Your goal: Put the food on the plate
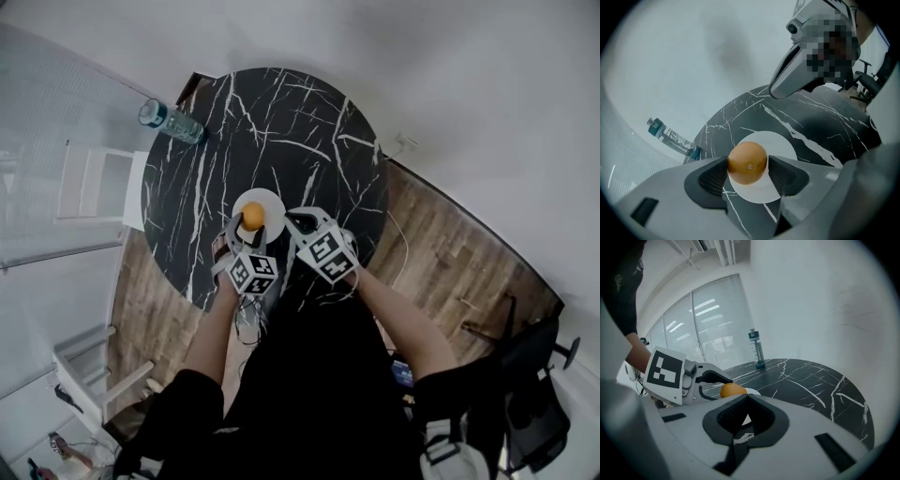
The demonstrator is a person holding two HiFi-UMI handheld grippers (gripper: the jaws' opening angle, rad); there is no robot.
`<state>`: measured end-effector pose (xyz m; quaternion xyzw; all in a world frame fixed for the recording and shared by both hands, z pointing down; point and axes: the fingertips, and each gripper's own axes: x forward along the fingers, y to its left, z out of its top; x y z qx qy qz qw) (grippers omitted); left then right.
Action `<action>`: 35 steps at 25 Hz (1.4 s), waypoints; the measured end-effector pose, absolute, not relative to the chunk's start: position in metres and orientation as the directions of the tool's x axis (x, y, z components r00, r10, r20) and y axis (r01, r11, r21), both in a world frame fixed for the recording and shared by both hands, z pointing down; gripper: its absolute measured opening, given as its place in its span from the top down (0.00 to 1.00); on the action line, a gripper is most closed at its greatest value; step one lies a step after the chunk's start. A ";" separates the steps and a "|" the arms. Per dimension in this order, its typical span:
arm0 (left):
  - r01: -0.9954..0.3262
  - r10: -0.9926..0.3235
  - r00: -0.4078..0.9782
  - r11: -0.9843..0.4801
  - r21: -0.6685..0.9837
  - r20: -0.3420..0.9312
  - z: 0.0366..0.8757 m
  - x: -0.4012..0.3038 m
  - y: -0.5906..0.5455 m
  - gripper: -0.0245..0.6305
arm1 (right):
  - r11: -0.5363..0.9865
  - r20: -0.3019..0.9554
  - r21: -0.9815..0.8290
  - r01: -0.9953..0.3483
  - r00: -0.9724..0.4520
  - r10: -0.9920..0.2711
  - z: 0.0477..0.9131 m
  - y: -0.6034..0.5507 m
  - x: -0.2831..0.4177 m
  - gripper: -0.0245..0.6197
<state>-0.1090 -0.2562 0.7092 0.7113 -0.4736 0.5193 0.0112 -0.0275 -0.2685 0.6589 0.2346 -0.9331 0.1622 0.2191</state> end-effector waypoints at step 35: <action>-0.880 -0.605 0.178 -0.450 -0.149 0.776 0.698 -0.089 -0.228 0.55 | 0.812 0.474 -0.133 -0.569 -0.756 -0.452 0.633 -0.249 -0.027 0.97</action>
